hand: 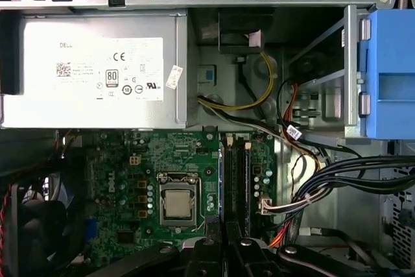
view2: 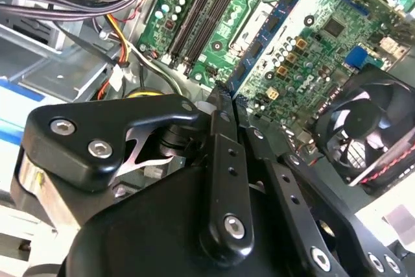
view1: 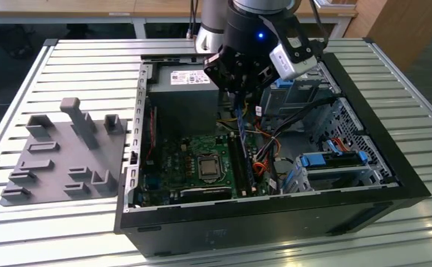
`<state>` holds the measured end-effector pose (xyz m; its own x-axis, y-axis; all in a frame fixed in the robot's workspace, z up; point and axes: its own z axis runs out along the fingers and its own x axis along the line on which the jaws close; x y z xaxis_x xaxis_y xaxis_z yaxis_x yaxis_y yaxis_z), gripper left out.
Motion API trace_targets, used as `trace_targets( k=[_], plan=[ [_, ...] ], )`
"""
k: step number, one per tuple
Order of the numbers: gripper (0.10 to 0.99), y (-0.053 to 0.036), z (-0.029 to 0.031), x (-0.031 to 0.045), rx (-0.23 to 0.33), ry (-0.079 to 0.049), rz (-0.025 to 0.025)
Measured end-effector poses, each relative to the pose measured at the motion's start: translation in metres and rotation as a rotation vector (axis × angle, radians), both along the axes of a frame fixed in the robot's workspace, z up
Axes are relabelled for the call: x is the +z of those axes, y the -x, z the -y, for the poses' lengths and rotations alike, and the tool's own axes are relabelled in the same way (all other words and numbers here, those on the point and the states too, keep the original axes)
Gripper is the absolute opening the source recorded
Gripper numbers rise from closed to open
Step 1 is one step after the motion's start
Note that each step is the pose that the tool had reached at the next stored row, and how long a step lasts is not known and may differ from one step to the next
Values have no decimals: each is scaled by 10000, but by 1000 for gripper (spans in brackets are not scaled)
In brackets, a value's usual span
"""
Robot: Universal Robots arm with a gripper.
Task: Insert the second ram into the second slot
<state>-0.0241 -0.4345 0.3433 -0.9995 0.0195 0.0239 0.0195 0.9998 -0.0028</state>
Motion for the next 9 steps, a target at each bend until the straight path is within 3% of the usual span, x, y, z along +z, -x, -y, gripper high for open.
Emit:
trace_targets(
  k=[9],
  plan=[
    [141,-10,70,-100,119,0,0]
  ],
)
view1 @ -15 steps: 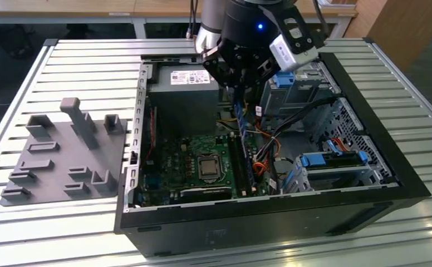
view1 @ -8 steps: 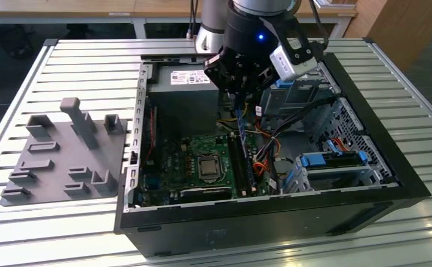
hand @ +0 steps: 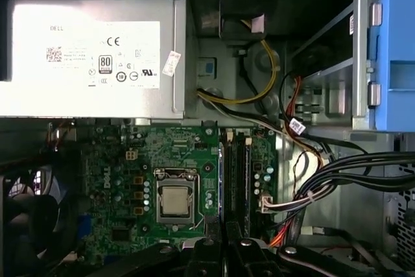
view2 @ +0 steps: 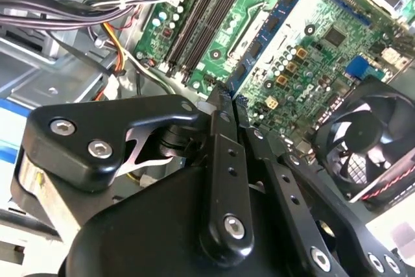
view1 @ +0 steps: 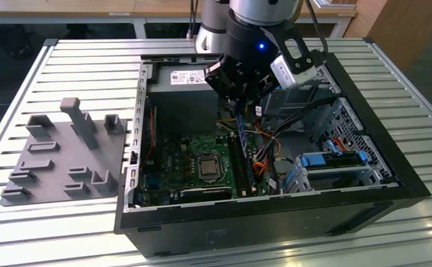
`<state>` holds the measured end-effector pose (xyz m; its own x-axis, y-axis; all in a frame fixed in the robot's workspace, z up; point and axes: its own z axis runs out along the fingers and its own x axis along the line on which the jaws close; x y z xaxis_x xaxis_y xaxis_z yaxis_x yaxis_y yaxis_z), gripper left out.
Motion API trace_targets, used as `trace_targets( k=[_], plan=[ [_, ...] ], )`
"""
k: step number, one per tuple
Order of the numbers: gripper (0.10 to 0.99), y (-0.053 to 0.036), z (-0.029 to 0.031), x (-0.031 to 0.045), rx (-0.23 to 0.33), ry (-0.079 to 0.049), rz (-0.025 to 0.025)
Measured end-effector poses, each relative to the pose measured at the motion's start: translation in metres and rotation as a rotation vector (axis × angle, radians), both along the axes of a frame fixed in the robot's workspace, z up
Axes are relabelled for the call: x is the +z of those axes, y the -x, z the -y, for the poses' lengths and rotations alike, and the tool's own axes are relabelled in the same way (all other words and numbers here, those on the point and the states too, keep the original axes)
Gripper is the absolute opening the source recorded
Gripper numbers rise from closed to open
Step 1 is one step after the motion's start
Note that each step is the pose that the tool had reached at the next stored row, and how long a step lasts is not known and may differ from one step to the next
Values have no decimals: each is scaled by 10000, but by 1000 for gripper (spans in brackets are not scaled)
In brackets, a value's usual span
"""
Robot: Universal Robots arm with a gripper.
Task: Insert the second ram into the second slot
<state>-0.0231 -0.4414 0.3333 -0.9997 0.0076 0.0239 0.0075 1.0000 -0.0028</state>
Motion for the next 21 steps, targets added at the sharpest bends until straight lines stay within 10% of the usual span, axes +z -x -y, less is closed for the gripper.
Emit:
trace_targets(
  k=[21],
  plan=[
    [141,-36,84,-288,66,0,-17]
  ],
)
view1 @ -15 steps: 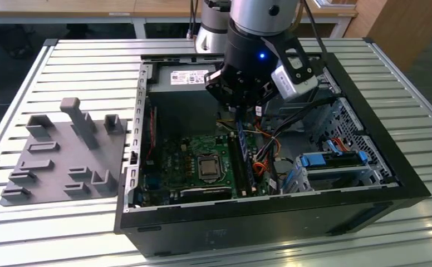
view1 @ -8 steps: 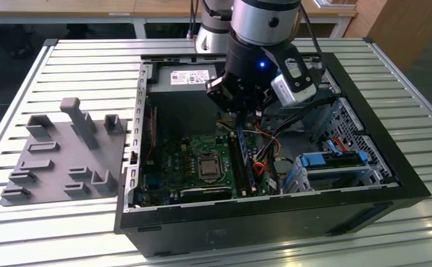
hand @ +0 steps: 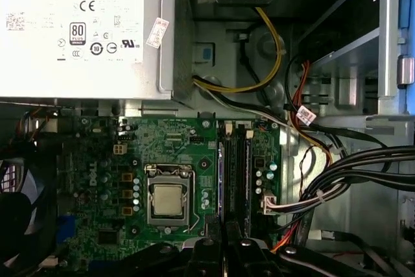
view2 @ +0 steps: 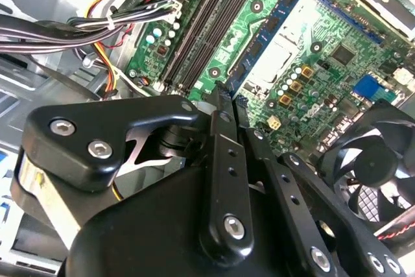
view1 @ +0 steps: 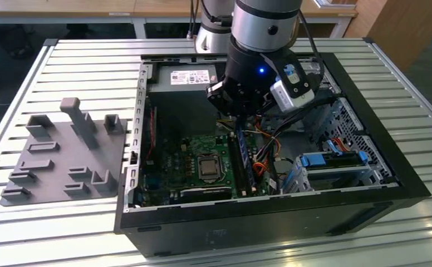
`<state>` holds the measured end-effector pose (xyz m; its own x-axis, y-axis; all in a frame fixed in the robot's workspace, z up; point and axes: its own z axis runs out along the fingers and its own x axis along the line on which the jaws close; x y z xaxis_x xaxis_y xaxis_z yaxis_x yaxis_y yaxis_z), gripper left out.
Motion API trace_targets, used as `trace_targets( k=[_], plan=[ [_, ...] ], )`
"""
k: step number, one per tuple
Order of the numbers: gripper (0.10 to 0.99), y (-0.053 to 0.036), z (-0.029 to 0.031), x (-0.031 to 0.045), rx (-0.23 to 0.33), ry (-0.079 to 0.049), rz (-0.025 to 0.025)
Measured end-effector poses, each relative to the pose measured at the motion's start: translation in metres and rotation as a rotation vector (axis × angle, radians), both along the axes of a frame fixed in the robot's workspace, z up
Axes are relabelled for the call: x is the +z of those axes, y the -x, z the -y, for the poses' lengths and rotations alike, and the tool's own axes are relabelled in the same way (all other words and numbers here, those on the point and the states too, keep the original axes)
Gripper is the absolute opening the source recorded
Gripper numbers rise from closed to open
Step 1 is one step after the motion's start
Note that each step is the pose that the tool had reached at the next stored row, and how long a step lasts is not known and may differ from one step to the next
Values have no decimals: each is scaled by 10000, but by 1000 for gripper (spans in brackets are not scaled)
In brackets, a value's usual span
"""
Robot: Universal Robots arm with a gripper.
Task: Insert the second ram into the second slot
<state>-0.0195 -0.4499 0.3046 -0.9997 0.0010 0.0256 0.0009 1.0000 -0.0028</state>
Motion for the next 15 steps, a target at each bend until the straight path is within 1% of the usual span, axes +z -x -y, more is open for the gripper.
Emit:
trace_targets(
  k=[2,5,11,15],
  plan=[
    [141,-3,-1,-10,1,-1,1],
    [141,-35,0,-63,-37,0,0],
    [141,-38,1,-166,-73,-2,1],
    [141,-38,3,-170,-73,1,0]
  ],
)
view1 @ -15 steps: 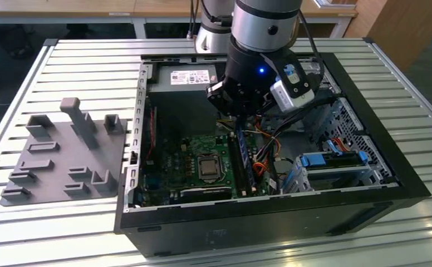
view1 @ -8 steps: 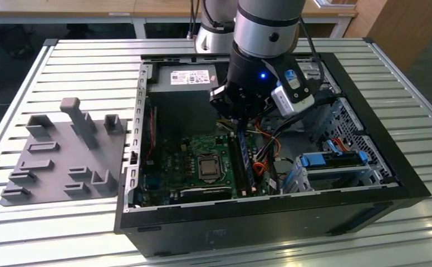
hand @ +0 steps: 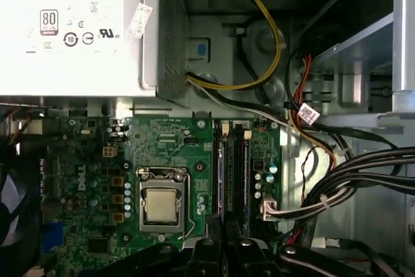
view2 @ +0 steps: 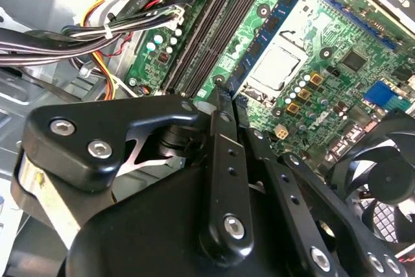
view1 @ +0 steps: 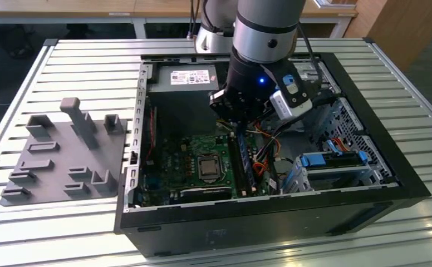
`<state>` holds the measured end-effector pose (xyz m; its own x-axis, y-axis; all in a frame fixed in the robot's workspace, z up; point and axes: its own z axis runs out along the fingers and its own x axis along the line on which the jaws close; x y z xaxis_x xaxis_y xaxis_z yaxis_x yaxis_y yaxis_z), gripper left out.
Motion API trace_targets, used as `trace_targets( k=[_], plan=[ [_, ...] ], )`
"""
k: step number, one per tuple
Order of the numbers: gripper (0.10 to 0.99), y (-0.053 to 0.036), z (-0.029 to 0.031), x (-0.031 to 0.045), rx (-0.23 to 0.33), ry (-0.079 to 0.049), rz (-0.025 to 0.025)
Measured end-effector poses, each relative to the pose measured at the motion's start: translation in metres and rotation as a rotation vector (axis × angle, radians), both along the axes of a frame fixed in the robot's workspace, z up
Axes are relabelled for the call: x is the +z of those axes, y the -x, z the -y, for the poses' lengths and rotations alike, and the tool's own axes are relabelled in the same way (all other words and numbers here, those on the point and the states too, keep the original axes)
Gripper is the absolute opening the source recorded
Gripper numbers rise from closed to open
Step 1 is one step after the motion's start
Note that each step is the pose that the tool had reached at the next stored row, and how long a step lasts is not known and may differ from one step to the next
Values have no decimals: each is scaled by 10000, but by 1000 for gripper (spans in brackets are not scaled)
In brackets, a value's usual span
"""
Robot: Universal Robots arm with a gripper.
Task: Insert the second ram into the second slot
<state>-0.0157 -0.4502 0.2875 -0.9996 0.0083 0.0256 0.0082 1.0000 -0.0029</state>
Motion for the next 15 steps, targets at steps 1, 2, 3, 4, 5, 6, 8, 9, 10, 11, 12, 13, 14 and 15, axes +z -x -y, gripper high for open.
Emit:
trace_targets(
  k=[1,2,3,4,5,6,8,9,10,11,12,13,14,15],
  plan=[
    [141,-1,7,-7,2,0,0],
    [141,-1,17,-19,2,-1,0],
    [141,0,30,-31,1,0,0],
    [141,0,44,-47,0,-1,0],
    [141,0,50,-66,0,-6,1],
    [141,1,53,-85,-1,-3,0],
    [141,0,53,-120,-1,-1,-1],
    [141,0,53,-136,0,-1,-1],
    [141,0,53,-137,0,1,-1],
    [141,0,53,-137,0,1,-2],
    [141,0,54,-137,1,2,-2],
    [141,0,53,-137,1,1,-2],
    [141,0,54,-138,1,-1,-1],
    [141,1,59,-139,0,-2,0]
  ],
)
